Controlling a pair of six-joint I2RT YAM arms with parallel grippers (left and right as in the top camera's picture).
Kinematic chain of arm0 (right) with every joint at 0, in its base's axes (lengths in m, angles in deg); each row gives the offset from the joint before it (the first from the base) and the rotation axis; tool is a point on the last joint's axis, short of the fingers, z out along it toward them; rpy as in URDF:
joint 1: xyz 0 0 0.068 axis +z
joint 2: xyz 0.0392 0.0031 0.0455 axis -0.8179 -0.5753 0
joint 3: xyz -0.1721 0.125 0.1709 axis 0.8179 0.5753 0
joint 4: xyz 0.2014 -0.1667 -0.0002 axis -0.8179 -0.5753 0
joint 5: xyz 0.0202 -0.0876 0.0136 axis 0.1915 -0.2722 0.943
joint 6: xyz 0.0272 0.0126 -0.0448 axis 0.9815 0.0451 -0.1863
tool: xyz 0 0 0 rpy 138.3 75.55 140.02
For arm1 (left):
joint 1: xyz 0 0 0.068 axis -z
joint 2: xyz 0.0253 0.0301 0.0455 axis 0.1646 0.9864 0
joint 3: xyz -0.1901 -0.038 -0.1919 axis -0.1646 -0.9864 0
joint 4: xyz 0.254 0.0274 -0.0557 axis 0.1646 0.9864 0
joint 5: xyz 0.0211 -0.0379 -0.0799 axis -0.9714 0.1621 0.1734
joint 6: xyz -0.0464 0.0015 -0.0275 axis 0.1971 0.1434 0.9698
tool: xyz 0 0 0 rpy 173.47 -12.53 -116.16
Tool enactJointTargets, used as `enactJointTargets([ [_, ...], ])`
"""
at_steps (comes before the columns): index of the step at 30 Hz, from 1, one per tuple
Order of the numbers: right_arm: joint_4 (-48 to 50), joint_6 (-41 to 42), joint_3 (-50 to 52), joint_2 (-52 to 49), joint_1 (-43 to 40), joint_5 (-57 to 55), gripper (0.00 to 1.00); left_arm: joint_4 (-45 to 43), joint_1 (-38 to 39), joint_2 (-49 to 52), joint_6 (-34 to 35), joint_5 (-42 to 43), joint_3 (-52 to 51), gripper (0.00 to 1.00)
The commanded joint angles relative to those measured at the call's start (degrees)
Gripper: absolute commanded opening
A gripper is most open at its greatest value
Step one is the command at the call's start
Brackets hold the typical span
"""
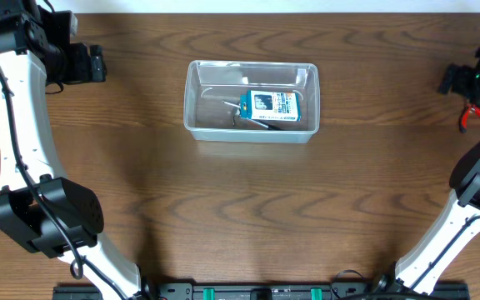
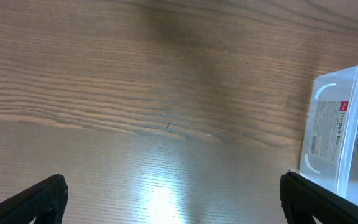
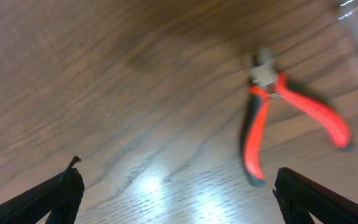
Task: Pack container
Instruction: 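Lower the right gripper over the pliers' joint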
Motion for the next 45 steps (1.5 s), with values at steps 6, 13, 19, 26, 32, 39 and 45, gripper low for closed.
enactJointTargets([
  [6,-2.8,0.6,-3.7,-3.4,-2.1,-4.6,0.99,0.2,-0.2,-0.2,-0.3,-0.5,0.0,0.98],
  [13,-3.4,1.1,-3.7,-3.7,-4.7,-3.5,0.99,0.2,-0.2,-0.2,-0.3,-0.5,0.0,0.98],
  [19,-4.5,0.4,-3.7,-5.0,-5.4,-2.4,0.99,0.2,-0.2,-0.2,-0.3,-0.5,0.0,0.98],
  [26,-5.1,-0.7,-3.7,-7.6,-5.2,-2.0,0.99,0.2,-0.2,-0.2,-0.3,-0.5,0.0,0.98],
  [32,-4.4,-1.6,-3.7,-7.9,-5.1,-2.1,0.99,0.2,-0.2,-0.2,-0.3,-0.5,0.0,0.98],
  [39,-3.3,-2.1,-3.7,-7.9,-4.9,-2.1,0.99,0.2,-0.2,-0.2,-0.3,-0.5,0.0,0.98],
  [45,-2.1,-5.0,-3.7,-7.9,-4.2,-2.1,0.99,0.2,-0.2,-0.2,-0.3,-0.5,0.0,0.98],
])
